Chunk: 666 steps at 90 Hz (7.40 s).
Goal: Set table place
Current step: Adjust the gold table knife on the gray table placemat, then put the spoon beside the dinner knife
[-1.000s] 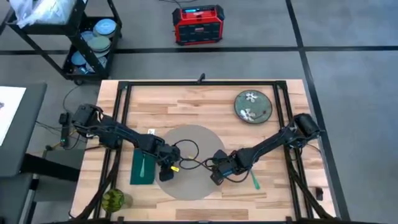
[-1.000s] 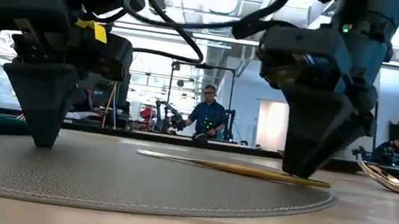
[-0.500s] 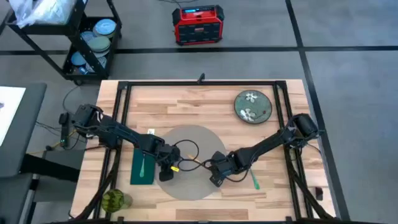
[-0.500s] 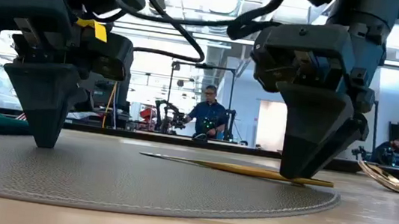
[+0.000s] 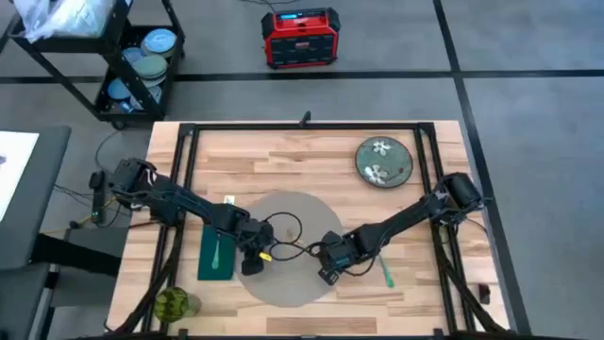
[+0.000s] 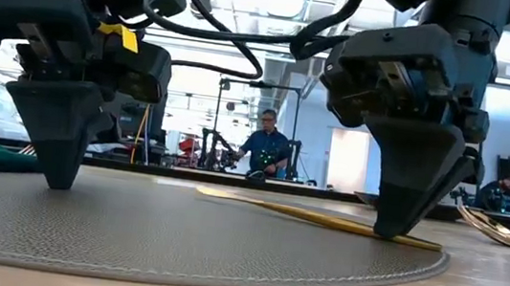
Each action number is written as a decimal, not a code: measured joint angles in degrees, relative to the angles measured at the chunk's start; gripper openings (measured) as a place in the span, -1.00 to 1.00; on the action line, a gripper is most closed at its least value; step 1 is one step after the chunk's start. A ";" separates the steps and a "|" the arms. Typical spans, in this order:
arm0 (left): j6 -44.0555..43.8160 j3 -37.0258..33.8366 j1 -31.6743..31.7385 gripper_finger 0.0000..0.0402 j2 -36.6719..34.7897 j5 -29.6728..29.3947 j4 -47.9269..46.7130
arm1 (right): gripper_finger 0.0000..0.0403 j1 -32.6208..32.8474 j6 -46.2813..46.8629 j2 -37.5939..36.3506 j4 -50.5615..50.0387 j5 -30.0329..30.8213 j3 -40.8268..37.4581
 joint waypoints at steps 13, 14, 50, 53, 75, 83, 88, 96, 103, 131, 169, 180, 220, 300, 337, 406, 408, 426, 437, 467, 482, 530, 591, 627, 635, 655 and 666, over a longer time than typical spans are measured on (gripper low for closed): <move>-0.51 -0.02 0.02 -1.00 0.04 -0.59 1.58 | -1.00 0.03 2.78 0.07 -0.20 0.79 1.28; -0.57 -0.02 0.02 -1.00 0.04 -0.66 1.62 | -1.00 0.03 2.98 0.10 -0.19 0.84 1.43; -2.86 0.00 0.04 -1.00 0.04 -2.22 3.36 | -1.00 2.14 17.39 0.55 0.08 3.42 4.37; -2.91 0.00 0.04 -1.00 0.04 -2.22 3.43 | -1.00 2.60 18.41 0.55 0.25 4.02 4.37; -2.78 0.00 0.04 -1.00 0.02 -2.15 3.56 | -1.00 5.74 28.65 0.42 0.71 9.17 4.49; -2.76 0.00 0.04 -1.00 0.02 -2.20 4.29 | -1.00 6.67 32.01 0.35 0.68 11.01 4.52; -2.88 0.00 0.04 -1.00 0.02 -2.53 4.69 | -1.00 7.13 34.20 0.35 0.29 12.25 4.52; -3.00 0.01 0.04 -1.00 0.02 -2.78 5.38 | -1.00 7.75 38.10 0.35 0.21 14.41 4.52; -3.11 0.04 0.04 -1.00 0.02 -2.86 5.79 | -1.00 8.18 42.46 0.28 -0.03 16.61 4.57; -2.52 0.04 0.04 -1.00 0.00 -2.89 5.89 | -1.00 8.84 51.06 0.24 -1.21 21.08 4.57; -0.54 0.07 0.12 -1.00 -0.04 -2.94 5.89 | -1.00 7.99 56.52 0.17 2.22 22.61 4.59; -0.27 0.07 0.64 -1.00 -0.04 -2.94 5.81 | -1.00 7.88 57.23 0.17 2.12 22.56 4.59; -0.11 0.07 1.40 -1.00 -0.04 -2.96 5.71 | -1.00 7.06 58.88 0.15 -0.35 20.81 4.59; 0.61 0.09 1.62 -1.00 -0.05 -2.96 5.04 | -1.00 10.56 59.49 -1.23 -26.19 18.14 7.94; 0.98 0.09 1.62 -1.00 -0.07 -2.73 5.43 | -0.89 16.30 56.22 -4.79 -55.97 8.80 14.71; 1.04 0.09 1.62 -1.00 -0.07 0.08 5.39 | -0.11 6.60 45.93 -5.22 -35.46 3.25 -3.12; 0.95 0.09 1.62 -1.00 -0.07 0.06 5.37 | -0.11 6.15 44.64 -5.22 -34.94 3.23 -3.50; 0.28 0.09 1.64 -1.00 -0.07 0.02 5.35 | -0.18 3.65 39.85 -5.77 -26.30 1.80 -7.79; 0.09 0.09 1.66 -1.00 -0.07 -0.01 5.30 | -0.42 2.58 39.42 -5.84 -24.67 -0.90 -9.05; 0.48 0.09 1.66 -1.00 -0.07 -0.12 5.27 | -0.99 2.13 37.22 -5.32 -28.41 -1.91 -7.10; 0.51 0.09 1.66 -1.00 -0.07 0.70 5.19 | -0.99 2.18 38.85 -7.28 -28.90 -0.41 -6.63; 4.95 4.11 4.62 -1.00 -9.66 4.36 -7.24 | -1.00 -1.49 37.39 -15.06 -16.80 9.82 -6.51; 0.83 4.85 4.64 -1.00 -26.69 -4.85 -24.31 | -1.00 -14.30 11.76 -0.54 -17.20 7.00 9.31; 0.91 4.81 4.50 -1.00 -26.56 -6.46 -24.52 | -1.00 -12.96 13.38 0.79 -15.39 6.65 9.25; 0.91 4.81 4.50 -1.00 -26.56 -6.50 -24.31 | -1.00 -13.49 13.37 0.79 -13.63 6.62 9.25; 0.93 4.81 4.52 -1.00 -26.56 -6.50 -24.29 | -1.00 -13.54 13.68 0.79 -11.96 7.22 9.25; 1.18 4.81 4.51 -1.00 -26.56 -6.50 -24.25 | -1.00 -13.54 13.89 0.79 -11.96 7.25 9.09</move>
